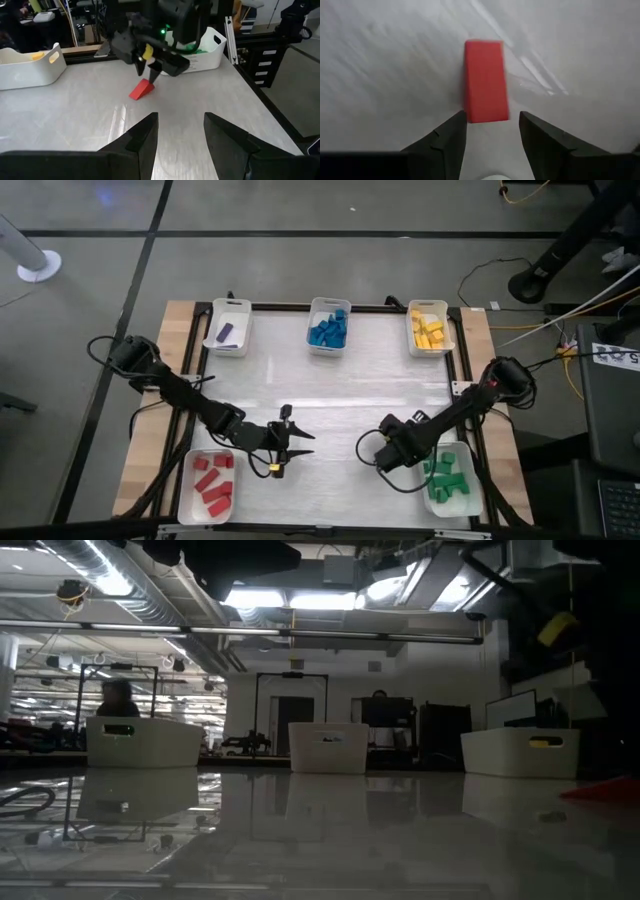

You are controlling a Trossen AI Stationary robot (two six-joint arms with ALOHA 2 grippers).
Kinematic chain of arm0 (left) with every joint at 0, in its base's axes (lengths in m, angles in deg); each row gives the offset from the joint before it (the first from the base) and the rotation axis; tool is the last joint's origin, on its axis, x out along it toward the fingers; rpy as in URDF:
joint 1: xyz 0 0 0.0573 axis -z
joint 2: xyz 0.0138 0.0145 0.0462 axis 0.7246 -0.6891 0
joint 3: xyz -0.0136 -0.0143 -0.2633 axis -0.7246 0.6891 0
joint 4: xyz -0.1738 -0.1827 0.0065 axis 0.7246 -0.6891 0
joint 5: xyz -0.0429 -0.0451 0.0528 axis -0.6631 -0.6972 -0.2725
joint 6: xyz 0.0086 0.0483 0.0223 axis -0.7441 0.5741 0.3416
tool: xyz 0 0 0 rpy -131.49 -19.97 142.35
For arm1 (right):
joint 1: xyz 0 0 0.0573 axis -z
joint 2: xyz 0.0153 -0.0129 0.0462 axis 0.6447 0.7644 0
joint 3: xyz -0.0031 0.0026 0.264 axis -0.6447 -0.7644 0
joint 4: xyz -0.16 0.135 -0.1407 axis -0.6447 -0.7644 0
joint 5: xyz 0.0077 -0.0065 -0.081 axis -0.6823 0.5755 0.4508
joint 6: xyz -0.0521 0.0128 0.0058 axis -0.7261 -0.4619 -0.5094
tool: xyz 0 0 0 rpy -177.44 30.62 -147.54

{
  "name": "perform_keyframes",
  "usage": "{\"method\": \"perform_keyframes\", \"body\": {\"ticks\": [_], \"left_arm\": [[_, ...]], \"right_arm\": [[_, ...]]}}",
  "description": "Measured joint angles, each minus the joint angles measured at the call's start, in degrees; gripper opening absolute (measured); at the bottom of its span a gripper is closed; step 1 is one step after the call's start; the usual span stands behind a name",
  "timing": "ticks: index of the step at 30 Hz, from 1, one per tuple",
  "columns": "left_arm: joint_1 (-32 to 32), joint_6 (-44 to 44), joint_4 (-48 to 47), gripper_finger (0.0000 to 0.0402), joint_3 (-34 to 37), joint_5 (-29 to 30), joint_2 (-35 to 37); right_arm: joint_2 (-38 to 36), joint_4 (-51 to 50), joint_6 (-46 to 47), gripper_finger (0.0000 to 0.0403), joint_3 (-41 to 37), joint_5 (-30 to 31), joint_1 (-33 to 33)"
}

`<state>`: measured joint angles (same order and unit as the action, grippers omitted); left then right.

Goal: Sort blocks
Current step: Put the red block into the bottom left white bin

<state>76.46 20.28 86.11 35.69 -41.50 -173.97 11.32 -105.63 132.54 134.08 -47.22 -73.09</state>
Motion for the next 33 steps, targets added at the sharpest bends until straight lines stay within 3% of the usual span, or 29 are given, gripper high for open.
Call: {"method": "perform_keyframes", "body": {"ticks": [13,24,33], "left_arm": [[0.0,-0.1,0.0,0.0147,0.0,0.0,0.0],[0.0,-0.1,0.0,0.0147,0.0,0.0,0.0],[0.0,-0.1,0.0,0.0147,0.0,0.0,0.0]], "right_arm": [[0.0,4.1,-1.0,0.0182,-6.2,-0.4,0.0],[-0.7,7.1,-11.6,0.0182,-8.1,1.5,-0.1],[-1.1,8.8,-17.5,0.0181,-8.2,-0.7,0.0]]}}
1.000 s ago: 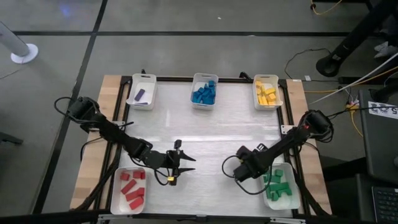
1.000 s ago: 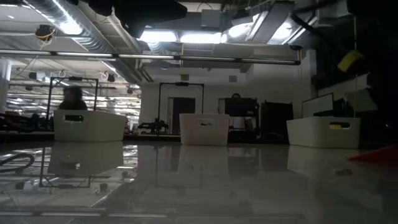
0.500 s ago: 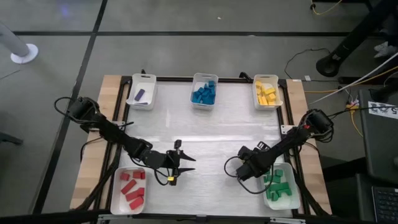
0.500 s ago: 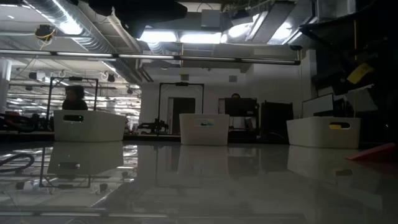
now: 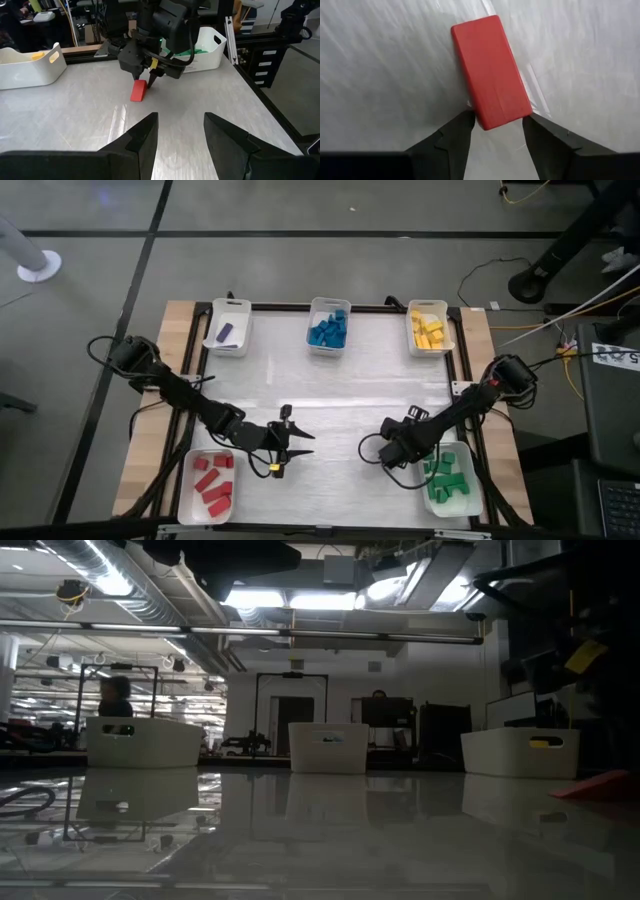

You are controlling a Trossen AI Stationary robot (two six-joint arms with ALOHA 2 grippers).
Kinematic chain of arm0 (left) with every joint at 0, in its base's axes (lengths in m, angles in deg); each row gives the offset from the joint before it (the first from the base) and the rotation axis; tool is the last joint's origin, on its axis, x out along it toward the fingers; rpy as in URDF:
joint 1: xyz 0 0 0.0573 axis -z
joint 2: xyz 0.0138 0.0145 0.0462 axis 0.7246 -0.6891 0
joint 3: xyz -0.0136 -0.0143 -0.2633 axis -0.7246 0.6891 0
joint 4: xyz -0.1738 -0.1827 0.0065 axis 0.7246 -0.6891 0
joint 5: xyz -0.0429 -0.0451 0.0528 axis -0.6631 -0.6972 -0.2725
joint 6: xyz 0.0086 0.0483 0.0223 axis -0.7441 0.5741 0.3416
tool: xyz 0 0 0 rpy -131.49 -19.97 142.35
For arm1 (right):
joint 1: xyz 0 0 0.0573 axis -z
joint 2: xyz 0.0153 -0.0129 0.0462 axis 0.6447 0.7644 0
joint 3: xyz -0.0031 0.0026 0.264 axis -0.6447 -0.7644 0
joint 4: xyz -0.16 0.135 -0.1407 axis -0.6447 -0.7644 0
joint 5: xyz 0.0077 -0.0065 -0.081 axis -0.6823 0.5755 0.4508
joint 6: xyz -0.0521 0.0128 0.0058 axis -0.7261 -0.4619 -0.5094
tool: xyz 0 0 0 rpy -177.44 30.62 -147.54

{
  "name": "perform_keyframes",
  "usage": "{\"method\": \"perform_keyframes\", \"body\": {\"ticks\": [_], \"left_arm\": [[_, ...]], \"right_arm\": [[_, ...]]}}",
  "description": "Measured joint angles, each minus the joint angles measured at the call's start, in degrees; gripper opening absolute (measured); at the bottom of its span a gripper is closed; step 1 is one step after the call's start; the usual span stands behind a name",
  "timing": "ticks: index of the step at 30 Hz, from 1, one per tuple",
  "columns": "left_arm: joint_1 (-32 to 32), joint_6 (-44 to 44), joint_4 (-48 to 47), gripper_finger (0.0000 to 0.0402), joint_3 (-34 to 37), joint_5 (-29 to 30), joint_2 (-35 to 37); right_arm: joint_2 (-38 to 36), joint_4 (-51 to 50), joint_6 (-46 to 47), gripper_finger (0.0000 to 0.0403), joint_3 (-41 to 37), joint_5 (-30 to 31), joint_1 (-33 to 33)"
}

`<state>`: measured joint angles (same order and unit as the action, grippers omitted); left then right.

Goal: Sort blocks
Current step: Put the red block into the bottom left white bin

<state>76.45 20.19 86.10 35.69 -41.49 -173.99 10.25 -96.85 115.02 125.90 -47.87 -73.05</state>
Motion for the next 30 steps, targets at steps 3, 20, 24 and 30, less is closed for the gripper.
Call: {"method": "perform_keyframes", "body": {"ticks": [3,20,24,30], "left_arm": [[0.0,0.0,0.0,0.0147,0.0,0.0,0.0],[0.0,0.0,0.0,0.0147,0.0,0.0,0.0],[0.0,0.0,0.0,0.0147,0.0,0.0,0.0],[0.0,0.0,-0.2,0.0147,0.0,0.0,0.0]], "right_arm": [[-0.5,-0.4,-0.5,0.0181,0.0,0.1,0.0],[-5.3,-0.9,-7.6,0.0182,0.0,-1.1,4.2],[-5.3,1.5,-10.6,0.0182,0.0,-4.0,5.8],[-5.3,2.7,-14.0,0.0182,-0.1,-4.1,6.4]]}}
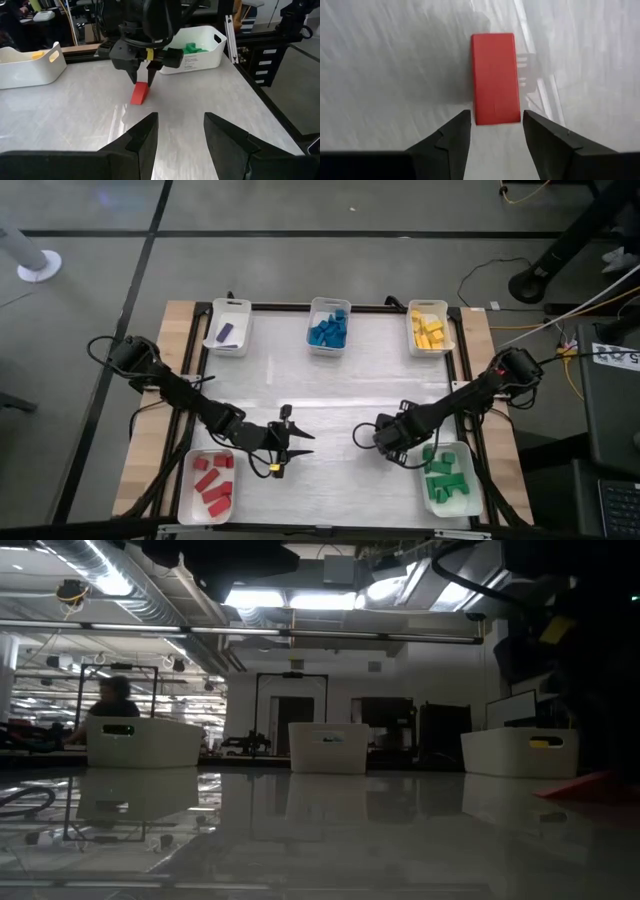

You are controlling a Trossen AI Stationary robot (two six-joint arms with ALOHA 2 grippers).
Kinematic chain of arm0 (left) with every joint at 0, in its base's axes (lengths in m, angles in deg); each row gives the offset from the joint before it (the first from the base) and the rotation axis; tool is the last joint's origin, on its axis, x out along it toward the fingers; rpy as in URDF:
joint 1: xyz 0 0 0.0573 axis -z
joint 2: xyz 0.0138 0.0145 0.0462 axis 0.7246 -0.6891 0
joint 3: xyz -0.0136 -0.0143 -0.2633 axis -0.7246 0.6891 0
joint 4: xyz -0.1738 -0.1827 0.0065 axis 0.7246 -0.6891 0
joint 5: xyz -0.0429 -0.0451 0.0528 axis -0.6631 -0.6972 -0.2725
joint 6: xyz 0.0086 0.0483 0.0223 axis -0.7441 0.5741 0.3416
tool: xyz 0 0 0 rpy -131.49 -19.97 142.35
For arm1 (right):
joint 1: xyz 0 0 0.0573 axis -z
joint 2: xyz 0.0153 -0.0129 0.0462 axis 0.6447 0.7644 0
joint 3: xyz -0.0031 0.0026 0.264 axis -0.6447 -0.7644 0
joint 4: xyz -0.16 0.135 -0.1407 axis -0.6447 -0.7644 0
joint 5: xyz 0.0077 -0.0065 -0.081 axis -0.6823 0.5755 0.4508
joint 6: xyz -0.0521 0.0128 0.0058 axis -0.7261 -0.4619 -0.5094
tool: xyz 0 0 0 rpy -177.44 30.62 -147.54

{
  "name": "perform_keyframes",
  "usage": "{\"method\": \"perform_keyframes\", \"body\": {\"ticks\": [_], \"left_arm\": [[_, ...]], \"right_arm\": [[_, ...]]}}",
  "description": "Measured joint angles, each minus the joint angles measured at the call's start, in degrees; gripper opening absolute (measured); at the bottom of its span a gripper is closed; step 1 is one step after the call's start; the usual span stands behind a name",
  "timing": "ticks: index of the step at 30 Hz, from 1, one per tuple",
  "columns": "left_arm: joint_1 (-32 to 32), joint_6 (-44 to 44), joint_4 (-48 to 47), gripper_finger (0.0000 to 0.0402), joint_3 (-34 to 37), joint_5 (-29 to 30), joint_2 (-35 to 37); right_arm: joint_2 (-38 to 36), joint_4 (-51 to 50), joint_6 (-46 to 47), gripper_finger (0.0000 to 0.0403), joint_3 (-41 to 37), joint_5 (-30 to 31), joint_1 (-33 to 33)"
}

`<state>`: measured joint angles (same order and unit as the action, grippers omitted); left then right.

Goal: Sort blocks
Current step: Put the red block into the bottom left white bin

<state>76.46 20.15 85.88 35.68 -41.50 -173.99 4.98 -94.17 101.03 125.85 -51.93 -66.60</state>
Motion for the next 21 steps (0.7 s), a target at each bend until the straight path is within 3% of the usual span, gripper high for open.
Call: {"method": "perform_keyframes", "body": {"ticks": [8,15,21], "left_arm": [[0.0,0.0,-1.1,0.0147,0.0,0.0,0.0],[0.0,0.0,-1.1,0.0147,0.0,0.0,0.0],[0.0,0.0,-1.0,0.0147,0.0,0.0,0.0]], "right_arm": [[0.0,8.3,1.3,0.0182,-4.1,-0.3,0.0],[-0.2,9.5,2.9,0.0180,-5.0,1.4,-0.2],[-0.2,10.5,2.8,0.0130,-5.1,1.7,-0.2]]}}
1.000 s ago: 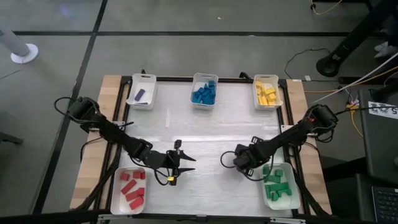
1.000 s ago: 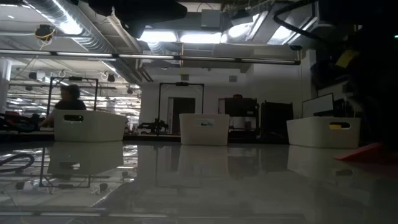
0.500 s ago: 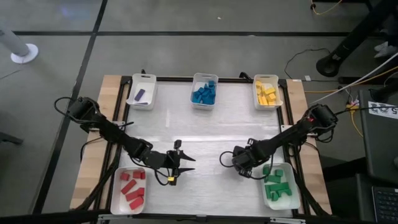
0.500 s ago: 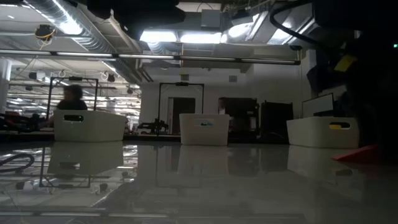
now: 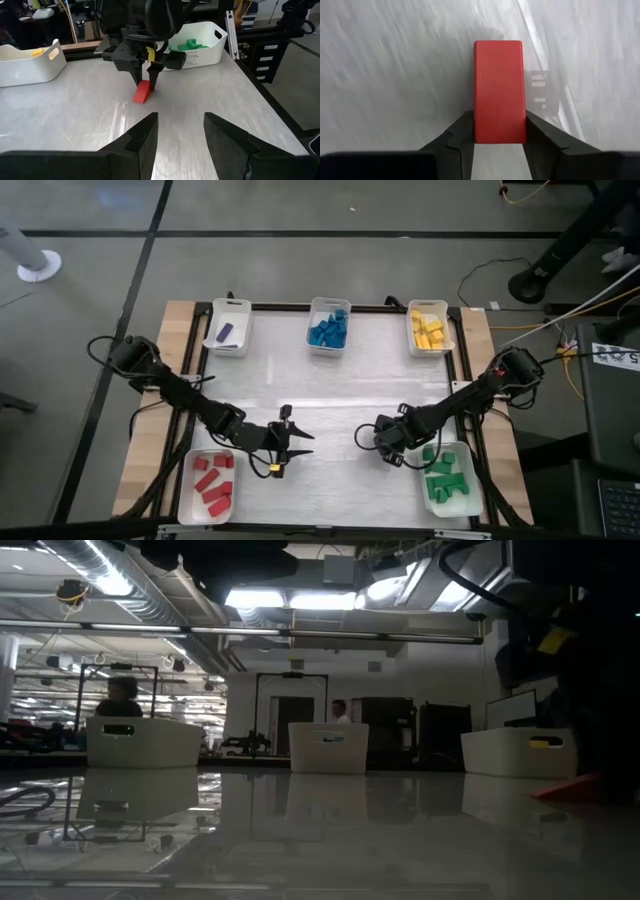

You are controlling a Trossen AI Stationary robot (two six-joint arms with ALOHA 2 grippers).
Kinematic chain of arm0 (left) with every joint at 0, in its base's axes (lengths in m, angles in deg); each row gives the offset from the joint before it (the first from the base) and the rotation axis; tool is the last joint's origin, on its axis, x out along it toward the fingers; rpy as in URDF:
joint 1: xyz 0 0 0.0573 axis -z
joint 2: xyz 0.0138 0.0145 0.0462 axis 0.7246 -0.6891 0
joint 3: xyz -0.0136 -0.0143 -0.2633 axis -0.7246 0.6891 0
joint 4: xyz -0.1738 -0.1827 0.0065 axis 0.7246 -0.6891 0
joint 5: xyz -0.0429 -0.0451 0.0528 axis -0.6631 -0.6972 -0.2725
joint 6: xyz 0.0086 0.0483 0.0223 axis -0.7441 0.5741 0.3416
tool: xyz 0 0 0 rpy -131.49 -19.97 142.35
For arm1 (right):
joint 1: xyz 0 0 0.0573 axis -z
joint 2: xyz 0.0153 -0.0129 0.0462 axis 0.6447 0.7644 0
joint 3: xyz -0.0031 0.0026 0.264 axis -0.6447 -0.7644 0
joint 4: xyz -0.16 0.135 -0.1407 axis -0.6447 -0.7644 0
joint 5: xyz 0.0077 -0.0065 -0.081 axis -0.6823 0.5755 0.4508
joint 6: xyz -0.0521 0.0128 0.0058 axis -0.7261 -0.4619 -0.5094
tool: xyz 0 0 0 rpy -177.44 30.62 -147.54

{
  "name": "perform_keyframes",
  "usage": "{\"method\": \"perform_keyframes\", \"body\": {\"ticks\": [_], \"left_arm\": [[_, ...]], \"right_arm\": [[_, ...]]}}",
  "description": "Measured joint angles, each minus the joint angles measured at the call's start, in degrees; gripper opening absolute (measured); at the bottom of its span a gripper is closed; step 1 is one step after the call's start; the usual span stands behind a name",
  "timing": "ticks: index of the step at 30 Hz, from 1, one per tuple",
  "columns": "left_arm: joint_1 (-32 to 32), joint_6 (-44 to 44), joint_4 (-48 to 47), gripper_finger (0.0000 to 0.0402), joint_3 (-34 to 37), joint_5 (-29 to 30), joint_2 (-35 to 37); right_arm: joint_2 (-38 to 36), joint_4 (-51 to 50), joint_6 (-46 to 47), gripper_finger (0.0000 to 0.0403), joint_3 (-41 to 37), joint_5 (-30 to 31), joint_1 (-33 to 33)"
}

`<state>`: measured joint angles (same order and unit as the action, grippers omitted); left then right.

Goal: Sort blocks
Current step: Put the red block into the bottom left white bin

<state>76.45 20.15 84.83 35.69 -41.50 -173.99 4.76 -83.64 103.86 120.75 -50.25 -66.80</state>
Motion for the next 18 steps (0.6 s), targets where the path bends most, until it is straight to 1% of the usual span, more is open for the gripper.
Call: {"method": "perform_keyframes", "body": {"ticks": [3,6,9,14,18], "left_arm": [[0.0,0.0,0.1,0.0147,0.0,0.0,0.0],[0.0,0.0,0.1,0.0147,0.0,0.0,0.0],[0.0,0.0,0.1,0.0147,0.0,0.0,0.0],[-0.1,0.5,0.1,0.0147,0.0,0.0,0.0],[-0.1,5.2,0.1,0.0148,0.0,0.0,0.0]], "right_arm": [[0.0,2.2,0.0,0.0130,0.0,0.9,0.0],[0.1,6.7,0.0,0.0130,0.0,1.6,0.1],[0.2,13.1,-0.7,0.0130,0.2,2.1,0.1],[0.2,26.0,-5.3,0.0140,1.0,4.4,0.1],[0.2,36.0,-9.6,0.0135,1.0,4.9,0.1]]}}
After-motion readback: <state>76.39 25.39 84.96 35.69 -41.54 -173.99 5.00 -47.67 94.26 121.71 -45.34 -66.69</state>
